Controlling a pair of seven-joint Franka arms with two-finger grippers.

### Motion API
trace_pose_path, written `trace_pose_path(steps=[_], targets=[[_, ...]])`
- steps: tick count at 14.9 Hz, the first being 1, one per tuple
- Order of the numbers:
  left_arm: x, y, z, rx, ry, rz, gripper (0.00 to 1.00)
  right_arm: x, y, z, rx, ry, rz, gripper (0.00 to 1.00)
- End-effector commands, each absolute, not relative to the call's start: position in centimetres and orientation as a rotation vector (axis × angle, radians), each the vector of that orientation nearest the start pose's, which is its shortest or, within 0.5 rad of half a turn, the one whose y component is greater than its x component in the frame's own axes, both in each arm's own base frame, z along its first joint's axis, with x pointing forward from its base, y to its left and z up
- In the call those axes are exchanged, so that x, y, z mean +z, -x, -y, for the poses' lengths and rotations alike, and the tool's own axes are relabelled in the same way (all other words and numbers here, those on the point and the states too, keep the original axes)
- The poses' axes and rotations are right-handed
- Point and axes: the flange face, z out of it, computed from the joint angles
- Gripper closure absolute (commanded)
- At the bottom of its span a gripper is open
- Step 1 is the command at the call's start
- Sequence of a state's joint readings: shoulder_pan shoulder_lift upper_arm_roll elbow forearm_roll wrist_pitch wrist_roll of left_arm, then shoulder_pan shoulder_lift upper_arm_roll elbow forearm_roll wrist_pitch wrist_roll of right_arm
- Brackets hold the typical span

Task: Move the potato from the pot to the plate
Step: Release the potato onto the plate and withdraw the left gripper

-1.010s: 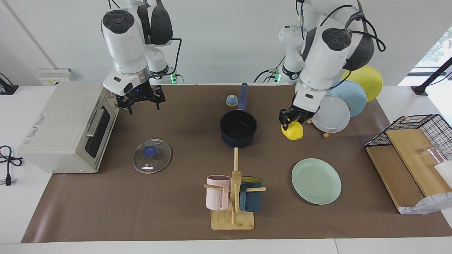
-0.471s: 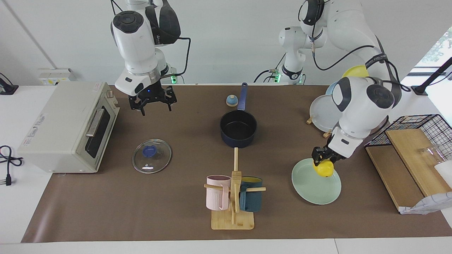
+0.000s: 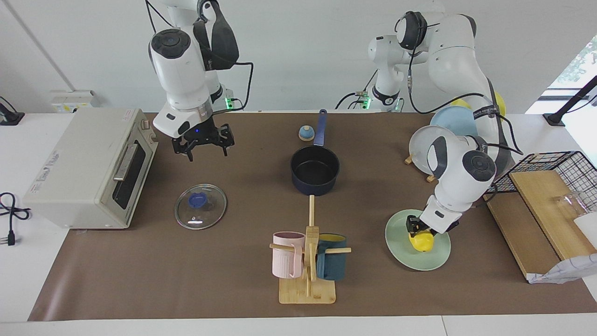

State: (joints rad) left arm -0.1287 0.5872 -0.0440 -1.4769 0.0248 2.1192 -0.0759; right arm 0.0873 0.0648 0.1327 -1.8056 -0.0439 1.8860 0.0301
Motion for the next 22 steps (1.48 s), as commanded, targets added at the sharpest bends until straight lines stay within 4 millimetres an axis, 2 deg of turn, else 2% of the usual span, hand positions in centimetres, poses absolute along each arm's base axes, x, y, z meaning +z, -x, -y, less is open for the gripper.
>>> trace_pose_path(steps=[1, 2, 3, 4, 5, 6, 8, 10, 11, 13, 15, 18, 21, 22], targets=[[33.1, -69.4, 11.2, -0.104, 3.129, -0.195, 1.0, 47.1, -57.3, -9.8, -0.068, 3.133, 0.406, 0.0], [33.1, -69.4, 11.3, -0.102, 3.129, -0.197, 1.0, 45.9, -57.7, -8.7, -0.07, 3.13, 0.421, 0.0], [33.0, -69.4, 11.2, -0.095, 3.128, -0.195, 0.79, 44.7, -57.8, -7.6, -0.07, 3.129, 0.42, 0.0], [33.2, -69.5, 11.2, -0.099, 3.128, -0.195, 0.33, 43.5, -57.5, -7.5, -0.072, 3.128, 0.431, 0.0], [33.6, -69.6, 11.2, -0.106, 3.128, -0.194, 0.0, 42.3, -57.2, -7.3, -0.081, 3.128, 0.445, 0.0], [34.9, -69.6, 11.0, -0.133, 3.129, -0.189, 0.0, 41.2, -57.1, -6.8, -0.098, 3.124, 0.47, 0.0], [39.0, -69.2, 10.1, -0.169, 3.129, -0.166, 0.0, 39.7, -56.7, -5.7, -0.138, 3.124, 0.464, 0.0], [44.7, -68.3, 9.0, -0.198, 3.145, -0.115, 0.0, 39.5, -56.8, -5.8, -0.168, 3.123, 0.457, 0.0], [47.5, -67.7, 8.7, -0.204, 3.163, -0.082, 0.0, 38.6, -57.1, -5.7, -0.166, 3.121, 0.452, 0.0], [53.9, -65.2, 7.8, -0.234, 3.169, -0.028, 0.0, 37.1, -57.4, -4.9, -0.159, 3.121, 0.433, 0.0], [58.8, -62.2, 6.4, -0.225, 3.163, -0.001, 0.0, 35.4, -57.9, -4.7, -0.16, 3.117, 0.42, 0.0], [63.7, -57.4, 6.1, -0.129, 3.155, -0.007, 0.0, 33.3, -58.3, -4.3, -0.141, 3.118, 0.333, 0.0], [65.2, -54.0, 5.9, 0.029, 3.142, -0.029, 0.0, 33.5, -58.3, -4.9, -0.127, 3.127, 0.332, 0.0], [65.2, -53.1, 6.0, 0.062, 3.138, -0.032, 0.0, 34.5, -58.8, -5.0, -0.105, 3.128, 0.333, 0.0]])
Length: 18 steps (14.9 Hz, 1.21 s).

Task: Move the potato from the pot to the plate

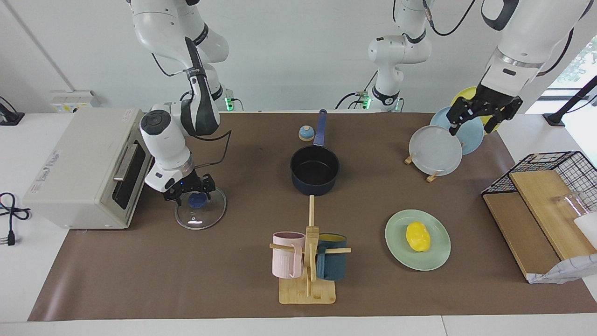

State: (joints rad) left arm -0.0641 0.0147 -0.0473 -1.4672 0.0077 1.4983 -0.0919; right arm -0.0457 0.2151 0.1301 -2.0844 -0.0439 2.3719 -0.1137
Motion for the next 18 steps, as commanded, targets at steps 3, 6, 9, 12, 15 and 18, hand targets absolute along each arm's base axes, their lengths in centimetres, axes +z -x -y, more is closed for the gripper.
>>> trace_pose_path(steps=[3, 6, 9, 12, 15, 18], targets=[[64.7, -51.0, 5.8, 0.084, 3.133, -0.019, 0.0, 39.2, -59.2, -3.7, 0.002, 3.144, 0.305, 0.0], [65.1, -51.5, 6.2, 0.042, 3.146, -0.02, 0.0, 43.9, -59.0, -2.3, 0.064, 3.154, 0.251, 0.0], [64.8, -51.9, 6.2, 0.03, 3.146, -0.03, 0.0, 51.3, -59.0, -1.8, 0.164, 3.157, 0.224, 0.0], [64.2, -52.7, 6.2, 0.024, 3.151, -0.025, 0.0, 56.5, -55.7, -2.4, 0.135, 3.173, 0.224, 0.0], [64.2, -53.0, 6.5, 0.026, 3.152, -0.04, 0.0, 58.2, -54.3, -0.7, 0.18, 3.176, 0.164, 0.0], [64.0, -53.0, 6.6, 0.033, 3.176, -0.037, 0.0, 58.1, -54.0, 0.5, 0.224, 3.173, 0.118, 0.0]])
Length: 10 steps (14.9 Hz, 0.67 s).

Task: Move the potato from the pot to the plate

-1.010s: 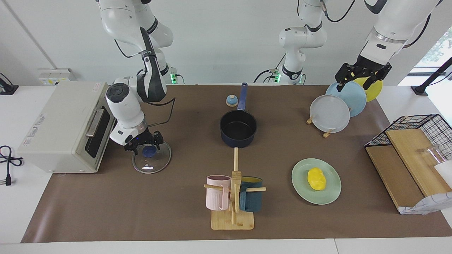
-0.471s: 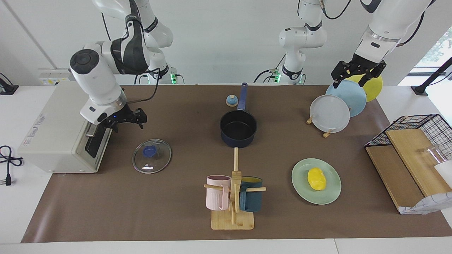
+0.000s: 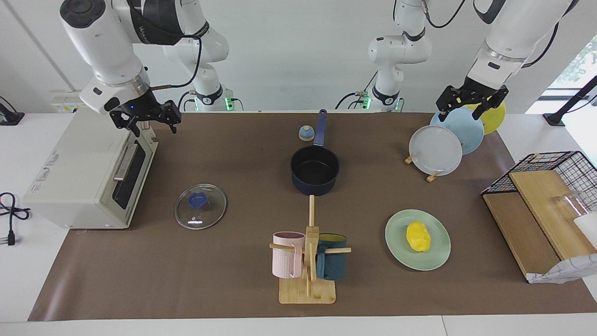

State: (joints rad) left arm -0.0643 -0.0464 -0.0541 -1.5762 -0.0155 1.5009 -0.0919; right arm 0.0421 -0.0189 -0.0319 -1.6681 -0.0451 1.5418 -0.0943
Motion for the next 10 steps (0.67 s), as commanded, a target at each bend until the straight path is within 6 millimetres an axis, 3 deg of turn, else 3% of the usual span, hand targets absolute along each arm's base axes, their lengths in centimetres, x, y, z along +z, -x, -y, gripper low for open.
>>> trace_pose_path(steps=[1, 6, 10], targets=[[63.9, -53.0, 6.6, 0.04, 3.176, -0.039, 0.0, 58.5, -53.7, 0.6, 0.224, 3.172, 0.11, 0.0], [64.0, -52.9, 6.5, 0.033, 3.178, -0.037, 0.0, 59.3, -53.6, 2.1, 0.177, 3.168, 0.032, 0.0], [63.8, -53.1, 6.5, 0.026, 3.179, -0.036, 0.0, 60.4, -52.9, 1.9, 0.129, 3.174, 0.039, 0.0]])
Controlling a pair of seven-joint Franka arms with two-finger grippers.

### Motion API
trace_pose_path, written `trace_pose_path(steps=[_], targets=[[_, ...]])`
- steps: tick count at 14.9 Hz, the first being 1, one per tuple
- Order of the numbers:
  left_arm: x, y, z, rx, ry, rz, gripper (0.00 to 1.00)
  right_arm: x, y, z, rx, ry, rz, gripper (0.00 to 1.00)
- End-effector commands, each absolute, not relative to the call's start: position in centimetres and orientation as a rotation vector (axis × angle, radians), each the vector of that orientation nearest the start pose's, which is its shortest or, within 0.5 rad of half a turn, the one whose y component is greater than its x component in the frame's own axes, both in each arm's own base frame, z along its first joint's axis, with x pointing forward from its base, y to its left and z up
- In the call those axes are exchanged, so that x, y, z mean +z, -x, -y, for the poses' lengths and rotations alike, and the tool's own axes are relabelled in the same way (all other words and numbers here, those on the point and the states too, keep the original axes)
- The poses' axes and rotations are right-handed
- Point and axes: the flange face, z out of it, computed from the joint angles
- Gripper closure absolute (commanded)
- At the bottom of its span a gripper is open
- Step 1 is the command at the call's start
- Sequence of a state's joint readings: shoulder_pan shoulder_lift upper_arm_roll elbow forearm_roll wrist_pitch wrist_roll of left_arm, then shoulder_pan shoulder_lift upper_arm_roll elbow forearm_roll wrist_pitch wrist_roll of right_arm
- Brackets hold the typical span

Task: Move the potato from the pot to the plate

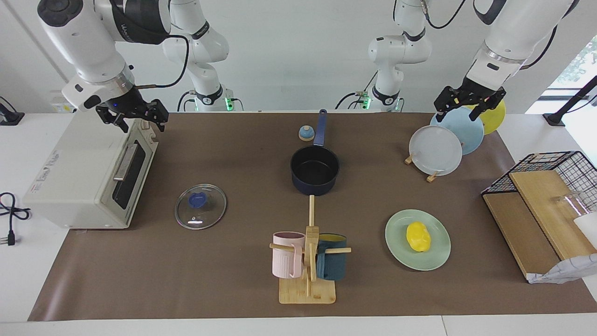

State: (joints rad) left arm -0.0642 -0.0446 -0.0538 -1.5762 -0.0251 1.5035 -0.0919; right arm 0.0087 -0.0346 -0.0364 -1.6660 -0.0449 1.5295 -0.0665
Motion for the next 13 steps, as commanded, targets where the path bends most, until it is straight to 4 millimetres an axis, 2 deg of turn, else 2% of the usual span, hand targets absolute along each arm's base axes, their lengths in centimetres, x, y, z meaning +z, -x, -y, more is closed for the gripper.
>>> trace_pose_path(steps=[1, 6, 13], targets=[[63.42, -53.21, 6.52, 0.026, 3.179, -0.036, 0.0, 60.37, -52.79, 2.02, 0.129, 3.172, 0.032, 0.0], [63.36, -53.14, 6.6, 0.028, 3.178, -0.038, 0.0, 61.21, -52.63, 2.07, 0.121, 3.185, 0.038, 0.0], [63.4, -53.1, 6.69, 0.031, 3.179, -0.041, 0.0, 60.81, -52.51, 2.57, 0.122, 3.171, 0.022, 0.0]])
